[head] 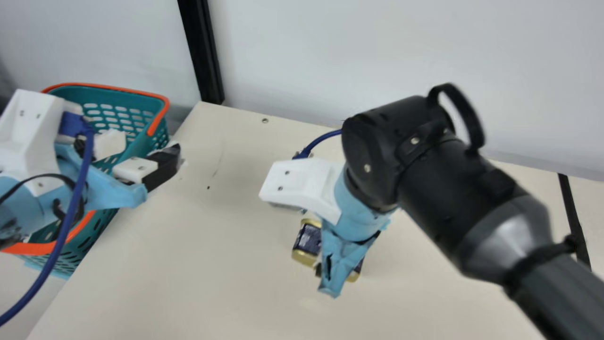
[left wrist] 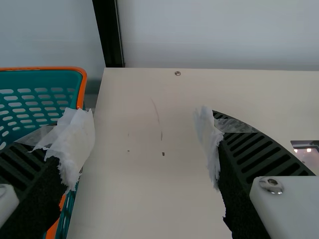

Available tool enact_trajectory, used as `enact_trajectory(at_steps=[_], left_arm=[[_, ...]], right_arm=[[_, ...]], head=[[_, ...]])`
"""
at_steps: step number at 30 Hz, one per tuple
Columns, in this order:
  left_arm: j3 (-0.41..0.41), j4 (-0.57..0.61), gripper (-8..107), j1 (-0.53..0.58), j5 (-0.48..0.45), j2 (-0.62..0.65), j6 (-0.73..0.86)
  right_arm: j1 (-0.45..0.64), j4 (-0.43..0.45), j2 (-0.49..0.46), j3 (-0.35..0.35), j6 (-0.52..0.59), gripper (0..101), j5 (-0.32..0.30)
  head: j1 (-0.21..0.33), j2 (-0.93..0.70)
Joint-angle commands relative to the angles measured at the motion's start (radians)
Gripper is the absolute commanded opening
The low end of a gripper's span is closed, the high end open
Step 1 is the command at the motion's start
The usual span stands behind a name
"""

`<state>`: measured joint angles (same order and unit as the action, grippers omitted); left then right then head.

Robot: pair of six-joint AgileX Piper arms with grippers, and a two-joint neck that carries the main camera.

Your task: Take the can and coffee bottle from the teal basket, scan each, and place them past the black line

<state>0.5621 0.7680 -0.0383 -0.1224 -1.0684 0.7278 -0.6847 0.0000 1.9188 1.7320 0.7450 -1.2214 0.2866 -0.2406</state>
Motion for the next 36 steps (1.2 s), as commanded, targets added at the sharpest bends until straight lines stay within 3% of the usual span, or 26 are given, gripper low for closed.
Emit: enact_trajectory(at_steps=[1, 11, 22, 28, 36], left_arm=[[0.000, 0.000, 90, 0.000, 0.000, 0.000, 0.000], [0.000, 0.000, 90, 0.000, 0.000, 0.000, 0.000], [0.000, 0.000, 90, 0.000, 0.000, 0.000, 0.000], [0.000, 0.000, 90, 0.000, 0.000, 0.000, 0.000], [0.000, 0.000, 90, 0.000, 0.000, 0.000, 0.000]], right_arm=[[0.040, 0.008, -0.050, -0.039, -0.044, 0, 0.001], [0.259, 0.054, -0.278, -0.272, -0.168, 0, 0.001], [0.630, 0.089, -0.508, -0.536, -0.151, 0, 0.001], [0.871, 0.091, -0.579, -0.602, -0.077, 0, 0.001], [1.184, 0.068, -0.608, -0.603, 0.056, 0, 0.001]], head=[[-0.001, 0.039], [0.007, 0.259], [0.043, 0.520], [0.073, 0.663], [0.092, 0.784]])
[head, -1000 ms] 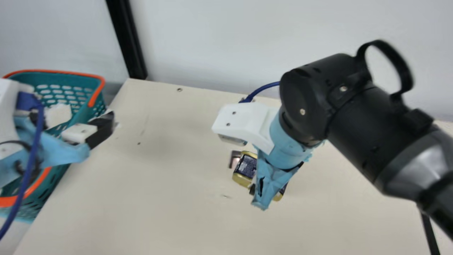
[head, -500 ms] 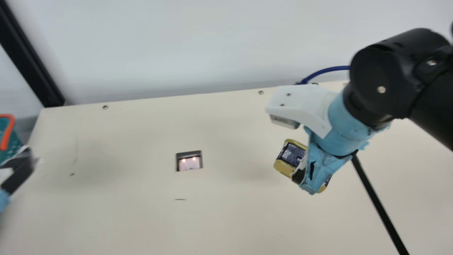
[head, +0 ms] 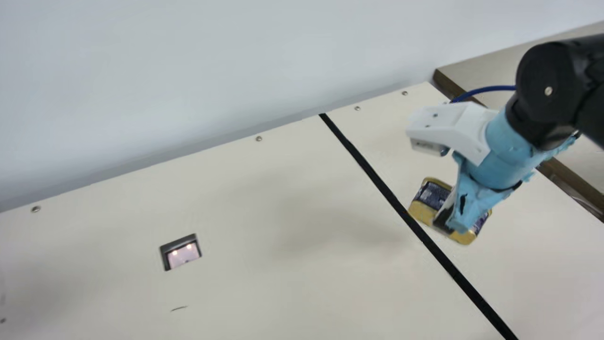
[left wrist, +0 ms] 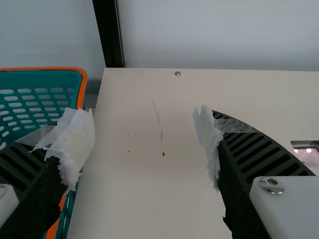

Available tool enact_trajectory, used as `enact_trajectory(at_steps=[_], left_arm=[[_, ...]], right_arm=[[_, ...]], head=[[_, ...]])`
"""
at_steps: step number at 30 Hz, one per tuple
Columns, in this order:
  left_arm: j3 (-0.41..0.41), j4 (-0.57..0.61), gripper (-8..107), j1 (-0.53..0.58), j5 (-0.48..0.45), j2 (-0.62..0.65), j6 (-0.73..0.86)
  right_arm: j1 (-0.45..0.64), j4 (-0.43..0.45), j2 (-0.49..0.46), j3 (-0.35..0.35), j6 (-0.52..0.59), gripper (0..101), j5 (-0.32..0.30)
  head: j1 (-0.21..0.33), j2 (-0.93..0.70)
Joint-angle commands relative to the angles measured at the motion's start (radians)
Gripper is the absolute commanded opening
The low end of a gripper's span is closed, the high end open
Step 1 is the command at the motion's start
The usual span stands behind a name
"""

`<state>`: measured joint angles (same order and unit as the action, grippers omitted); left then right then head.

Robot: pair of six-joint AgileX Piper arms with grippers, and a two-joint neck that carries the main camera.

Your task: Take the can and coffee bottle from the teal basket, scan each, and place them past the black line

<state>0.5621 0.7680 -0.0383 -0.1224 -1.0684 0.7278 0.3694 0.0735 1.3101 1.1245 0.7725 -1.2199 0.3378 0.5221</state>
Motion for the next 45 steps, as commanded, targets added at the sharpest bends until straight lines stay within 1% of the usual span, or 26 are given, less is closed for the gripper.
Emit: enact_trajectory(at_steps=[1, 7, 11, 16, 22, 28, 34, 39, 40, 41, 45], left_arm=[[0.000, 0.000, 90, 0.000, 0.000, 0.000, 0.000], [0.000, 0.000, 90, 0.000, 0.000, 0.000, 0.000], [0.000, 0.000, 90, 0.000, 0.000, 0.000, 0.000], [0.000, 0.000, 90, 0.000, 0.000, 0.000, 0.000], [0.000, 0.000, 90, 0.000, 0.000, 0.000, 0.000], [0.000, 0.000, 90, 0.000, 0.000, 0.000, 0.000], [0.000, 0.000, 90, 0.000, 0.000, 0.000, 0.000], [0.000, 0.000, 90, 0.000, 0.000, 0.000, 0.000], [0.000, 0.000, 90, 0.000, 0.000, 0.000, 0.000], [0.000, 0.000, 90, 0.000, 0.000, 0.000, 0.000], [0.000, 0.000, 90, 0.000, 0.000, 0.000, 0.000]], right_arm=[[0.166, -0.012, 0.002, 0.008, 0.045, 0, 0.000], [0.359, -0.050, 0.029, 0.030, 0.137, 0, 0.000], [0.453, -0.071, 0.054, 0.030, 0.188, 0, 0.000], [0.518, -0.078, 0.076, 0.007, 0.223, 0, 0.000], [0.530, -0.040, 0.090, -0.018, 0.233, 0, 0.000], [0.519, -0.035, 0.113, -0.086, 0.237, 0, 0.073], [0.502, -0.080, 0.143, -0.142, 0.251, 0, 0.181], [0.480, -0.088, 0.173, -0.182, 0.237, 0, 0.268], [0.476, -0.085, 0.178, -0.189, 0.231, 45, 0.283], [0.471, -0.080, 0.181, -0.195, 0.224, 101, 0.298], [0.450, -0.050, 0.181, -0.209, 0.183, 101, 0.345]], head=[[0.040, 0.029], [0.030, 0.039], [0.019, 0.025], [0.007, 0.001], [-0.004, -0.020], [-0.006, -0.037], [0.002, -0.065], [0.002, -0.085], [0.001, -0.087], [-0.001, -0.088], [-0.006, -0.091]])
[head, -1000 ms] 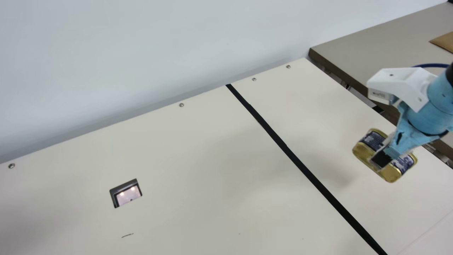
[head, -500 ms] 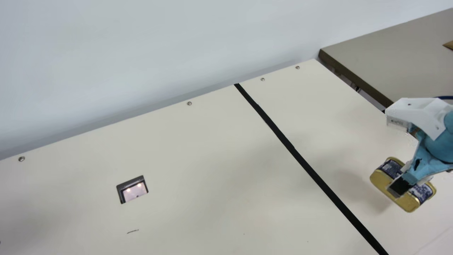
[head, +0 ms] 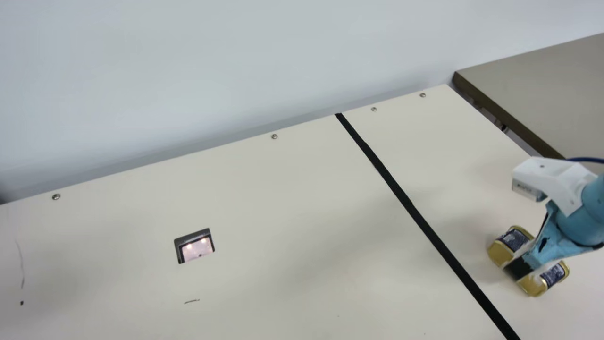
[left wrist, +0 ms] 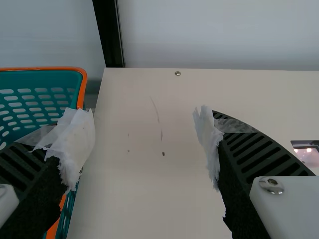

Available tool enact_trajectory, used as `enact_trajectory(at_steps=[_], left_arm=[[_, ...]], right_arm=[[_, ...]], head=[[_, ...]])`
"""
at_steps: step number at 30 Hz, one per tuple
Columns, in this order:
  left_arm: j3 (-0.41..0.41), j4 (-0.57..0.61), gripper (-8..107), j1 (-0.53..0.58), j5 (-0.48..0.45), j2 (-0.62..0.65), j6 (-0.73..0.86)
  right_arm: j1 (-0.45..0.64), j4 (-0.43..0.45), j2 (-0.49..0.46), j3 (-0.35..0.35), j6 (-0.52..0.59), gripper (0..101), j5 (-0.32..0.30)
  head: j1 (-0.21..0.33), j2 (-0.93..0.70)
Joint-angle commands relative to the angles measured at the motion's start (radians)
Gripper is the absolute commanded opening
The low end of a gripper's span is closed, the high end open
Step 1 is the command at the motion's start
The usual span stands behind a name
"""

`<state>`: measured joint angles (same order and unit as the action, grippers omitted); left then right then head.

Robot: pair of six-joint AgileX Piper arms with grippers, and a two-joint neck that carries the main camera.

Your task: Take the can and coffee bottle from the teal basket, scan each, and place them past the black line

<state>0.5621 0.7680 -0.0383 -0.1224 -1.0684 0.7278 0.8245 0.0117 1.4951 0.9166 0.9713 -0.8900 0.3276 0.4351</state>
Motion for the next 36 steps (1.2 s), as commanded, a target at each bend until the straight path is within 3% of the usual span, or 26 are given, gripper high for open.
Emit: enact_trajectory(at_steps=[1, 5, 10, 17, 25, 36], left_arm=[[0.000, 0.000, 90, 0.000, 0.000, 0.000, 0.000], [0.000, 0.000, 90, 0.000, 0.000, 0.000, 0.000], [0.000, 0.000, 90, 0.000, 0.000, 0.000, 0.000], [0.000, 0.000, 90, 0.000, 0.000, 0.000, 0.000], [0.000, 0.000, 90, 0.000, 0.000, 0.000, 0.000], [0.000, 0.000, 90, 0.000, 0.000, 0.000, 0.000]], right_arm=[[-0.010, 0.019, -0.013, 0.000, -0.027, 101, 0.019], [-0.030, 0.023, -0.082, 0.024, -0.054, 101, -0.013], [-0.036, -0.040, -0.207, 0.108, -0.053, 101, -0.117], [-0.010, -0.298, -0.337, 0.279, -0.043, 101, -0.330], [-0.115, -0.578, -0.394, 0.258, -0.187, 101, -0.330], [-0.414, -0.765, -0.516, 0.248, -0.438, 101, -0.330]], head=[[0.003, -0.003], [0.002, 0.004], [0.006, 0.021], [0.009, 0.035], [0.007, 0.021], [0.007, 0.021]])
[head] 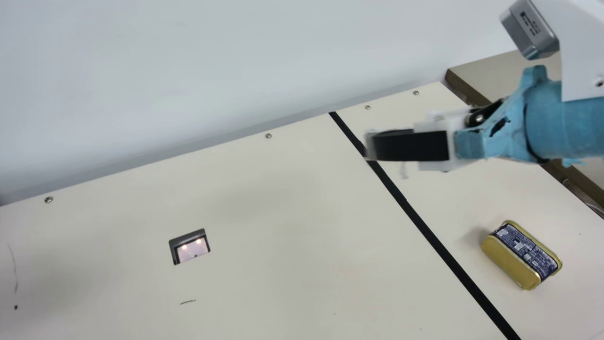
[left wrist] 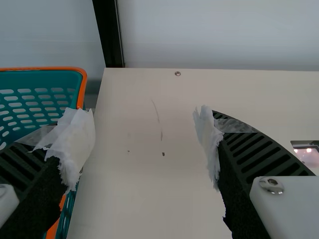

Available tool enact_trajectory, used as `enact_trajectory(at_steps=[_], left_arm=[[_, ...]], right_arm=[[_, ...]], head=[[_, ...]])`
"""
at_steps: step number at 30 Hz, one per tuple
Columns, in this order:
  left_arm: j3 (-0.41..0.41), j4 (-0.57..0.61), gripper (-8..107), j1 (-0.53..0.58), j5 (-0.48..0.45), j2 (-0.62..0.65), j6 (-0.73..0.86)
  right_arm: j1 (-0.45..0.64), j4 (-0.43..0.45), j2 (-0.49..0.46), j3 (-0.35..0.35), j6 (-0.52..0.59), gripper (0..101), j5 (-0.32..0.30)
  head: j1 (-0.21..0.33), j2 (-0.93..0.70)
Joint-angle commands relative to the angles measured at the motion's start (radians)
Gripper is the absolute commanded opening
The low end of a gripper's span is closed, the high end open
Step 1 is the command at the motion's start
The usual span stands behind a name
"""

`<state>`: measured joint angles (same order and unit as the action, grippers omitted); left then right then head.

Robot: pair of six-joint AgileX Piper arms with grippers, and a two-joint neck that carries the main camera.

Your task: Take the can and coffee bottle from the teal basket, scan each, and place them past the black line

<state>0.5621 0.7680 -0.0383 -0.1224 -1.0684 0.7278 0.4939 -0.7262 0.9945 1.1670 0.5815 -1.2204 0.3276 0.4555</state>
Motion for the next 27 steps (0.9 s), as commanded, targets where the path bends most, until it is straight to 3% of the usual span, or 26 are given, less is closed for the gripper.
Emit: enact_trajectory(at_steps=[1, 6, 27], left_arm=[[0.000, 0.000, 90, 0.000, 0.000, 0.000, 0.000], [0.000, 0.000, 90, 0.000, 0.000, 0.000, 0.000], [0.000, 0.000, 90, 0.000, 0.000, 0.000, 0.000]], right_arm=[[0.000, 0.000, 0.000, 0.000, 0.000, 101, 0.000], [-0.084, -0.029, -0.019, -0.001, -0.050, 101, -0.008], [-0.084, -0.031, -0.019, -0.001, -0.051, 101, 0.000]], head=[[0.007, 0.001], [0.007, 0.001], [0.004, -0.059]])
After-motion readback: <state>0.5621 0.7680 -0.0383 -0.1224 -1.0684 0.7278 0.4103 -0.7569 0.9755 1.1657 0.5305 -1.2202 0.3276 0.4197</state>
